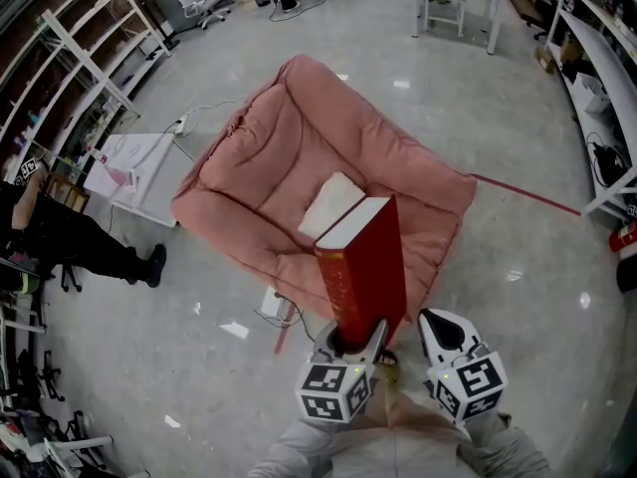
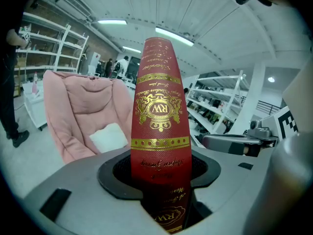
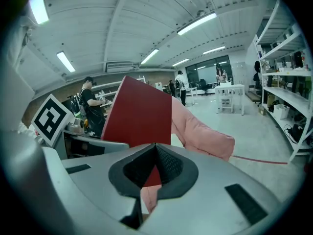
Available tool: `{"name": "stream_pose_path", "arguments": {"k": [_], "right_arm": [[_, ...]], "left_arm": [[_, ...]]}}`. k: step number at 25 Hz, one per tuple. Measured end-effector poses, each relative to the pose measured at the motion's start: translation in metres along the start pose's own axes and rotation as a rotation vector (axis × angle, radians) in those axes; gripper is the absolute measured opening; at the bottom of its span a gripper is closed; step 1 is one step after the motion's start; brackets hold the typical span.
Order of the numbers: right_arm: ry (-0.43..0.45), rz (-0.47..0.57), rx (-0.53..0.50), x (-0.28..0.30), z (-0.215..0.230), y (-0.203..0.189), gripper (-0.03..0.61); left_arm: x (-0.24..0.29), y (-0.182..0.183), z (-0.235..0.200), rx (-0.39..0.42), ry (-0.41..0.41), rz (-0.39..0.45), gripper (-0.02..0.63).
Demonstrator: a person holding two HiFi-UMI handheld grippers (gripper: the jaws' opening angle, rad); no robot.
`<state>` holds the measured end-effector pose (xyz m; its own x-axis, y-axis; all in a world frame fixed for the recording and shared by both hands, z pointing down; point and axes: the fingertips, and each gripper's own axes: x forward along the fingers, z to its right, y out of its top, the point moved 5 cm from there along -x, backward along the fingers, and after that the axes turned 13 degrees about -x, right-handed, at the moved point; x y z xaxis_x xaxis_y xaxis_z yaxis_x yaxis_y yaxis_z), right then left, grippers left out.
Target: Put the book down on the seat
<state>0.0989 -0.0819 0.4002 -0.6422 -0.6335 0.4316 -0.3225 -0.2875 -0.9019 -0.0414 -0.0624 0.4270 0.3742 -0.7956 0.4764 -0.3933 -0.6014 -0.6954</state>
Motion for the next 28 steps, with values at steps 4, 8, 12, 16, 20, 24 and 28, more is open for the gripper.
{"name": "stream_pose_path", "arguments": {"k": [4, 8, 12, 16, 20, 24, 28], "right_arm": [[-0.022, -0.016, 0.01, 0.019, 0.003, 0.0, 0.005], [-0.045, -0.055, 0.024, 0.04, 0.012, -0.002, 0.005], [-0.055, -0.11, 0.027, 0.066, 0.025, -0.012, 0.005], [-0.057, -0.146, 0.045, 0.093, 0.037, -0.022, 0.005], [-0.065, -0.174, 0.08, 0.118, 0.05, -0.03, 0.005], [-0.072, -0.192, 0.105, 0.14, 0.06, -0.038, 0.005], [-0.085, -0.191, 0.122, 0.165, 0.071, -0.045, 0.005]], "left_arm": [[0.016, 0.005, -0.019, 0.002, 0.002, -0.031, 0.236], [0.039, 0.008, -0.036, -0.021, -0.009, -0.082, 0.236], [0.069, 0.01, -0.052, -0.026, -0.018, -0.129, 0.236], [0.104, 0.012, -0.069, -0.026, -0.018, -0.176, 0.236], [0.137, 0.017, -0.082, -0.025, -0.015, -0.217, 0.238], [0.168, 0.014, -0.096, -0.046, -0.016, -0.266, 0.238], [0.199, 0.008, -0.114, -0.066, -0.007, -0.32, 0.238]]}}
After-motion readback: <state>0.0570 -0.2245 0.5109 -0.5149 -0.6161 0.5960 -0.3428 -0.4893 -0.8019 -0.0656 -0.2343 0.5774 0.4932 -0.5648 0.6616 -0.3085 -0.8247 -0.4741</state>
